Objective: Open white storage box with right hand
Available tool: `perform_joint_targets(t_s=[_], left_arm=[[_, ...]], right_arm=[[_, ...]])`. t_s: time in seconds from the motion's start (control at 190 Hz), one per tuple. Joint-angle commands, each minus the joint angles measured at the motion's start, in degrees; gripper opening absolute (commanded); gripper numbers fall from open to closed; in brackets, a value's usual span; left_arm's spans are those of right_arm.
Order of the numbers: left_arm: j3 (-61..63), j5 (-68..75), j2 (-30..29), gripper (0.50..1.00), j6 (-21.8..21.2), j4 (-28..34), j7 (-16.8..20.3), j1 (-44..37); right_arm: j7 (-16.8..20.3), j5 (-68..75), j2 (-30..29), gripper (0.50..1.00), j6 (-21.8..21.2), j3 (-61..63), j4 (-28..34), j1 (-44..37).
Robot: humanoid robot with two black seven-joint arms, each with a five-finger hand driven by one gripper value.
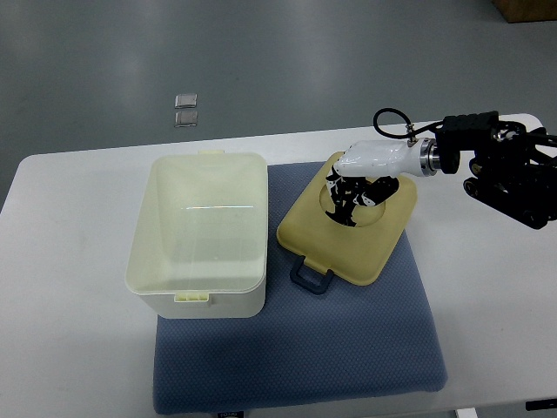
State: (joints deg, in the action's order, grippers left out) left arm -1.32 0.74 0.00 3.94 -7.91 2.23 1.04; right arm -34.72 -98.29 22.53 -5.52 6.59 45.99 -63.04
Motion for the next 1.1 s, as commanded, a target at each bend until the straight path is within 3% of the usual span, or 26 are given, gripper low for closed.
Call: perform_joint_targets(t_s=[0.0, 0.084, 0.189, 0.321, 0.642, 0.895, 1.095], left_arm=[[0.00, -0.04, 0.00, 1.000, 0.01, 0.00, 0.06, 0.01], [0.00, -0.04, 0.00, 1.000, 0.01, 0.00, 0.06, 0.01], [0.00, -0.03, 0.00, 1.000, 0.01, 0.00, 0.06, 0.01], [0.00, -0.04, 0.00, 1.000, 0.01, 0.00, -0.03, 0.01], [0.00, 0.05, 0.00, 1.000, 0.01, 0.00, 0.06, 0.01], [0.00, -0.04, 0.00, 1.000, 0.01, 0.00, -0.03, 0.01], [0.00, 0.05, 0.00, 1.000, 0.01, 0.00, -0.03, 0.01]], right_arm=[[-0.08, 0.29, 0.06, 0.615, -0.20, 0.00, 0.16, -0.16], [-0.17, 0.65, 0.06, 0.784, -0.46, 0.09, 0.42, -0.24], [-0.17, 0.82, -0.03, 0.860, -1.43, 0.17, 0.60, -0.24], [-0.26, 1.00, 0.06, 0.891, -2.13, 0.18, 0.68, -0.42], [-0.26, 2.49, 0.59, 0.911, -3.19, 1.14, 0.77, -3.32], [-0.26, 15.94, 1.20, 0.915, -3.63, 2.81, 0.68, -7.01], [-0.26, 34.56, 0.32, 0.915, -3.54, 12.03, 0.16, -2.80]])
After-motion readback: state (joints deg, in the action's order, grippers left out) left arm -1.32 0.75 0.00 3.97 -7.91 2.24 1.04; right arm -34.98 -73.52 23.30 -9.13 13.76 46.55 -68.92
